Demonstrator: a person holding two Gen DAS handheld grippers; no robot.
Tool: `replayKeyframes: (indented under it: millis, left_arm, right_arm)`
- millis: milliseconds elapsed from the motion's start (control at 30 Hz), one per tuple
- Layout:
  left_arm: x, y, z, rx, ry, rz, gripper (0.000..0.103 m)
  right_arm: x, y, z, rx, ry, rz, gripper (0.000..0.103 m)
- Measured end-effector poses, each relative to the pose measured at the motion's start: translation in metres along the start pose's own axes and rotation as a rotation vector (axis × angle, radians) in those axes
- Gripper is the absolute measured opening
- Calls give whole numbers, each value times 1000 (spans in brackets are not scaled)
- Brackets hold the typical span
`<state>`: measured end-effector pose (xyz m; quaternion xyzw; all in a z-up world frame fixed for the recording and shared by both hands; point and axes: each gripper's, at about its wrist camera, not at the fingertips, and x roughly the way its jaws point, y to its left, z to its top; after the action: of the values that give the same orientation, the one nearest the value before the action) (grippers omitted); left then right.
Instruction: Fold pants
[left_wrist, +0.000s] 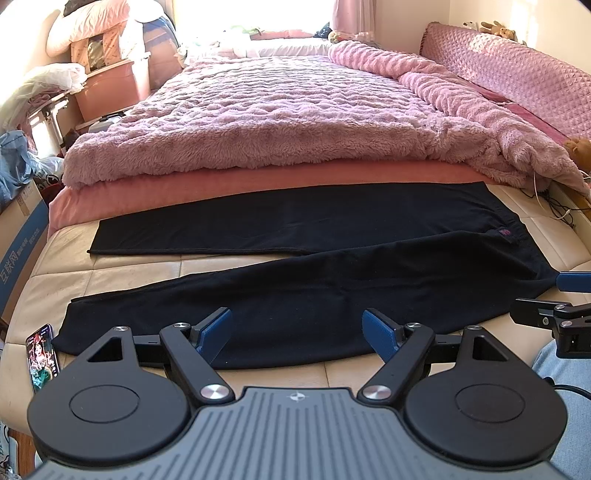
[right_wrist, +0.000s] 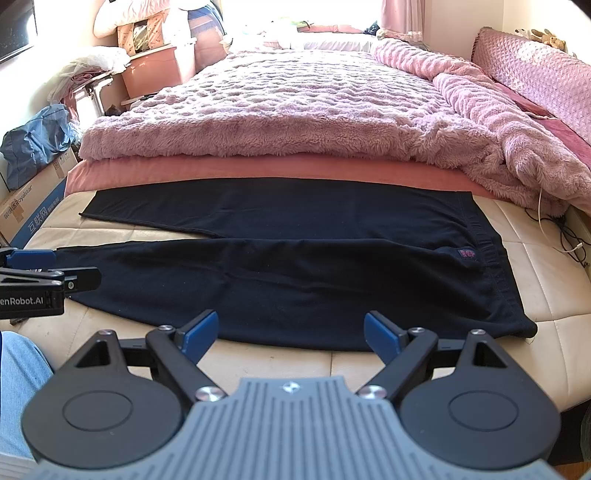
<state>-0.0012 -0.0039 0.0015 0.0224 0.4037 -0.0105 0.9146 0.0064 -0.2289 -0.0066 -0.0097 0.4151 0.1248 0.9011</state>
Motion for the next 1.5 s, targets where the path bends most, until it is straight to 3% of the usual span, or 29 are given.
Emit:
replayKeyframes:
  millis: [233,367,567,700,800,933,1000,1033,1067,1133,1267,1433,1500]
  left_arm:
    - [0,0,0,0,0,-2,94]
    - [2,-1,2,34,-30,3,89]
    - [22,15,7,170,-63,6,73]
    - [45,29,-1,305,-57,-10,56]
    - [62,36,-11,433,-34,-39,52]
    - [90,42,-33,629,34,-13,51]
    - [102,46,-48,708,81,-3,51]
    - [109,47,-55,748,99,5,51]
    - [116,47,-62,794,117,18,51]
    - [126,51,-77,873,155,43,52]
    - [142,61,-98,991,206,107,52]
    - [147,63,-109,1089,179,200,52]
    - [152,64,-115,1159,177,271,51]
  right_arm:
    - [0,0,0,2,0,0,82]
    - [0,-3,-1,1,-14,8,82]
    - [-8,-30,-4,1,-188,3,82]
    - [-7,-62,-5,7,-284,-6,83]
    - [8,-87,-2,-22,-236,-45,82]
    - [32,-114,-7,-76,-115,-171,82]
    - [42,-130,-12,-103,-75,-194,79]
    - [48,-139,-14,-118,-50,-201,70]
    - [54,-147,-16,-140,-22,-208,54]
    - [65,-159,-19,-187,28,-235,44]
    - [83,-182,-23,-269,92,-249,44]
    - [98,-200,-33,-321,143,-281,44]
    - [103,-201,-37,-328,151,-282,44]
